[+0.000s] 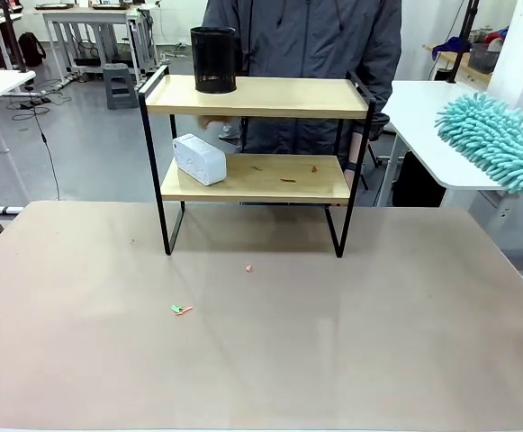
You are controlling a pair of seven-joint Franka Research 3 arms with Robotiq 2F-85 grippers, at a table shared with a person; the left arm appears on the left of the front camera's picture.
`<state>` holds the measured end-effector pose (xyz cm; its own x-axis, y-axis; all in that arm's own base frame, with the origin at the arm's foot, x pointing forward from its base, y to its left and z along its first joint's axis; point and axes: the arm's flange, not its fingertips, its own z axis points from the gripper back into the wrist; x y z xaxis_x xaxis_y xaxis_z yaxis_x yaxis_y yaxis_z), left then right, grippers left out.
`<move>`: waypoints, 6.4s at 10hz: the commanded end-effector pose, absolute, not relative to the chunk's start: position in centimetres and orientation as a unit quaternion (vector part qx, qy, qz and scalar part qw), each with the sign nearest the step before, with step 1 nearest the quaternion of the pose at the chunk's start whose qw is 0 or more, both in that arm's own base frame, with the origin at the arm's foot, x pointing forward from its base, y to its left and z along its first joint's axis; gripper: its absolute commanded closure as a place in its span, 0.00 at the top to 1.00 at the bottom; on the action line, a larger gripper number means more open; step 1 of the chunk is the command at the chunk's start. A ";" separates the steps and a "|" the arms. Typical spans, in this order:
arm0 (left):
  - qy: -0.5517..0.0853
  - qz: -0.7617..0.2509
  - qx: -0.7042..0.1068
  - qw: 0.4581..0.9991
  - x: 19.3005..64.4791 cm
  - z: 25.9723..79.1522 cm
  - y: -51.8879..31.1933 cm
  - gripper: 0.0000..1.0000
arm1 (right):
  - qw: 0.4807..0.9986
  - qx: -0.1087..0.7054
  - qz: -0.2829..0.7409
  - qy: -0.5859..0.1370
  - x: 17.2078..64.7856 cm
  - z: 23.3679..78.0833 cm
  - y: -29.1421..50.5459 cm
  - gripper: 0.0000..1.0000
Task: Clean the shelf.
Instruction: Clean the remaining tier of the Shelf with the Duster once objects are removed.
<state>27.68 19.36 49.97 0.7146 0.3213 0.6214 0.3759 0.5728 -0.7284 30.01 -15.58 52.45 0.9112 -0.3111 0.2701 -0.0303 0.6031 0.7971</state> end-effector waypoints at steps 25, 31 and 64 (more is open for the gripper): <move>-0.388 -0.023 -0.465 0.796 27.8 50.0 19.2 1.00 | 0.938 0.175 0.226 -0.197 24.1 54.4 11.7 0.12; -0.388 -0.023 -0.465 0.796 27.8 50.0 19.2 1.00 | 0.955 0.121 0.130 -0.236 31.5 55.1 17.8 0.12; -0.388 -0.023 -0.465 0.796 27.8 50.0 19.2 1.00 | 0.836 0.495 0.177 -0.158 23.5 49.7 -11.1 0.12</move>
